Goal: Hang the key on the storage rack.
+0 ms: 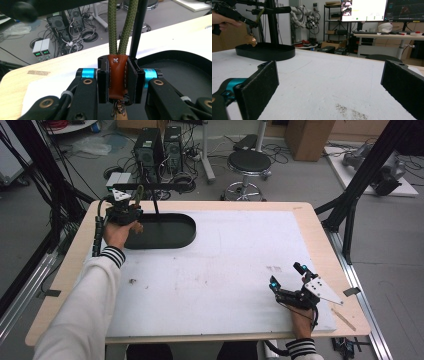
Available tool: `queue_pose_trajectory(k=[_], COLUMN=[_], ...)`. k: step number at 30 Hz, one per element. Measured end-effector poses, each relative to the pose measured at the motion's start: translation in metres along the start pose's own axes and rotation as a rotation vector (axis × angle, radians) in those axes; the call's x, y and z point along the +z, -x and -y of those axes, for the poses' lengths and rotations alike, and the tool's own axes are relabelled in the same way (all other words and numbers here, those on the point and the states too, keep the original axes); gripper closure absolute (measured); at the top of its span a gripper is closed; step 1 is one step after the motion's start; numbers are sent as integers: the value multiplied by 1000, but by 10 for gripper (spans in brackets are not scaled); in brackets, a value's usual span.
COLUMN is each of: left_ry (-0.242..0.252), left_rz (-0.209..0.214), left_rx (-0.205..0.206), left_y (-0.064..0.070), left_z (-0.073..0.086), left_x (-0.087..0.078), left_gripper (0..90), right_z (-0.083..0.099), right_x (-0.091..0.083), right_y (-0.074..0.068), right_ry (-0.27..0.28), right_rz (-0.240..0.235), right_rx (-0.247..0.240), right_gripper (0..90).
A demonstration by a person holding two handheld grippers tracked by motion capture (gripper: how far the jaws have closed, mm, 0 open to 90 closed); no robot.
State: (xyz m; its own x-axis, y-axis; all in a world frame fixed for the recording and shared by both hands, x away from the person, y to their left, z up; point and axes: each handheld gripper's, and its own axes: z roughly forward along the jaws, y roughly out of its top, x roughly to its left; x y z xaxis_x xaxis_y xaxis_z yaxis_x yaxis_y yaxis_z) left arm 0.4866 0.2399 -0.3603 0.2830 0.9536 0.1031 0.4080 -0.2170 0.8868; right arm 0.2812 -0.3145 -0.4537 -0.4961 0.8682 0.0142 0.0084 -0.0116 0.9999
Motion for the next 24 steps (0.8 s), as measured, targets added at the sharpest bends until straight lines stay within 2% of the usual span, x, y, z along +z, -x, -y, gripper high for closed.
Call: queue_pose_trajectory(k=[7, 9, 11, 12, 13, 15, 16, 17, 18, 19, 21, 24], left_ry=[9, 12, 32, 44, 46, 48, 57, 69, 91, 124, 171, 276], left_rz=[7, 12, 52, 63, 132, 140, 161, 198, 232, 257, 310, 382], left_rx=[-2, -5, 5, 6, -24, -25, -43, -73, -86, -85, -78, -71], left_y=[0, -1, -4, -5, -8, -8, -9, -11, -13, -13, -15, -19], left_z=[1, 1, 3, 3, 4, 4, 6, 7, 8, 10, 14, 24], left_x=[2, 2, 1, 1, 0, -2, -5, -10, -16, -24, -42, -69], left_gripper=[732, 706, 671, 533, 373, 226, 160, 160, 125, 75, 62, 17], right_z=[0, 0, 0, 0, 0, 0, 0, 0, 0, 0, 0, 0], right_x=[0, 0, 0, 0, 0, 0, 0, 0, 0, 0, 0, 1], right_y=[0, 0, 0, 0, 0, 0, 0, 0, 0, 0, 1, 0], right_ry=[1, 2, 2, 2, 1, 1, 0, 0, 0, 0, -1, -2], right_rz=[-1, 0, -1, -1, -2, -2, -1, -1, -1, 0, 0, -1], right_rx=[-8, -5, -5, -3, 2, 5, 3, 3, 3, 5, 2, -5], right_gripper=[4, 4, 4, 4, 4, 4, 4, 4, 4, 5, 4, 4])
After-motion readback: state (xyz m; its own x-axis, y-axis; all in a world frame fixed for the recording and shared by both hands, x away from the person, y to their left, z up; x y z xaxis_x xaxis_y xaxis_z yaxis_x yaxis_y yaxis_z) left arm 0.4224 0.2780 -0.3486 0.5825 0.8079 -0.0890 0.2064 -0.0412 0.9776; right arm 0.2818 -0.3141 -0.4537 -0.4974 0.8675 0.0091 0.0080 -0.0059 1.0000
